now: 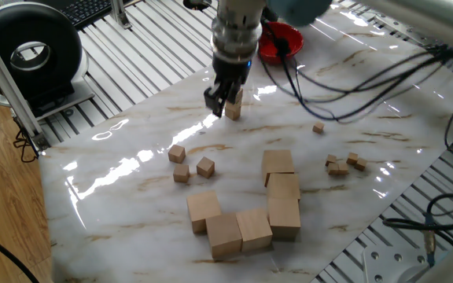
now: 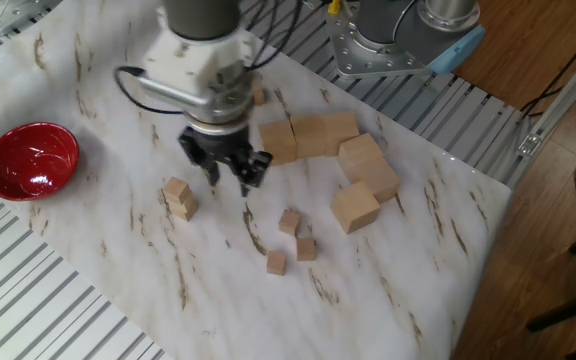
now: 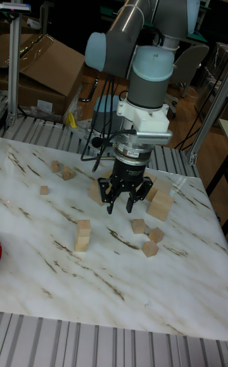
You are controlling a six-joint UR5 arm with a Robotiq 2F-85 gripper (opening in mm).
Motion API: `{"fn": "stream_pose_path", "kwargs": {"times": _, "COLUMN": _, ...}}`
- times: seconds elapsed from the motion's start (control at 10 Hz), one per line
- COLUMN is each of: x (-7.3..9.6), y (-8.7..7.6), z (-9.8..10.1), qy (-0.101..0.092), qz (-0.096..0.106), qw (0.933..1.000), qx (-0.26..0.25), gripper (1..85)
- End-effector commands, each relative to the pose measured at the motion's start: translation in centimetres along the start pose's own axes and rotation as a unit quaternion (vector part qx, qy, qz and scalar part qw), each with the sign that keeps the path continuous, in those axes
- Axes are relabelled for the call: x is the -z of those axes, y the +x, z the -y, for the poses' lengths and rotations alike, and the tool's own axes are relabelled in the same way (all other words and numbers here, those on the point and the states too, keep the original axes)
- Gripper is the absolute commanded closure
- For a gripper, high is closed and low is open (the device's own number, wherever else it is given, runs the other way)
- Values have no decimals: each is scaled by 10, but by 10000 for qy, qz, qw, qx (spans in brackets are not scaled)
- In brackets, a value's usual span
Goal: Stack the blocks in a vertical line of five
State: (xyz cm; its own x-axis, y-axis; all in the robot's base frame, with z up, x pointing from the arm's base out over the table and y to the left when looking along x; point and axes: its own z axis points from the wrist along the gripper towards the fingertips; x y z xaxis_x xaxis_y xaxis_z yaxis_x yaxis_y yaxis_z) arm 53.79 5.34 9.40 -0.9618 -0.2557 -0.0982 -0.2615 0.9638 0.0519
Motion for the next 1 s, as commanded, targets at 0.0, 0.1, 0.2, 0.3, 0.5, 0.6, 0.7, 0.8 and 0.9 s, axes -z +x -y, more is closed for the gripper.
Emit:
{"fn": "stream_pose_path", "kwargs": {"times": 0.0, "x": -18, "y": 0, "z": -14, "qy": -45, "qz": 5, "qw": 9999, "qx": 103, "gripper": 353}}
{"fn": "stream_pose_path", "kwargs": {"times": 0.1, "x": -25, "y": -4, "z": -11, "qy": 14, "qz": -11, "qw": 9999, "qx": 138, "gripper": 353}}
{"fn": "stream_pose_path", "kwargs": {"times": 0.2, "x": -27, "y": -9, "z": -10, "qy": 47, "qz": 50, "qw": 9998, "qx": 179, "gripper": 353}}
{"fn": "stream_pose_path", "kwargs": {"times": 0.3, "x": -27, "y": -10, "z": -13, "qy": -12, "qz": 68, "qw": 9999, "qx": 120, "gripper": 353}}
{"fn": "stream_pose_path", "kwargs": {"times": 0.5, "x": -27, "y": -14, "z": -21, "qy": -165, "qz": 149, "qw": 9997, "qx": -41, "gripper": 353}}
{"fn": "stream_pose_path", "kwargs": {"times": 0.6, "x": -27, "y": -14, "z": -20, "qy": -151, "qz": 145, "qw": 9998, "qx": -71, "gripper": 353}}
{"fn": "stream_pose_path", "kwargs": {"times": 0.7, "x": -27, "y": -13, "z": -16, "qy": -69, "qz": 124, "qw": 9999, "qx": -48, "gripper": 363}}
{"fn": "stream_pose_path", "kwargs": {"times": 0.8, "x": -27, "y": -11, "z": -5, "qy": 142, "qz": 80, "qw": 9998, "qx": 95, "gripper": 380}}
{"fn": "stream_pose_path", "kwargs": {"times": 0.9, "x": -26, "y": -6, "z": 11, "qy": 458, "qz": -24, "qw": 9981, "qx": 401, "gripper": 393}}
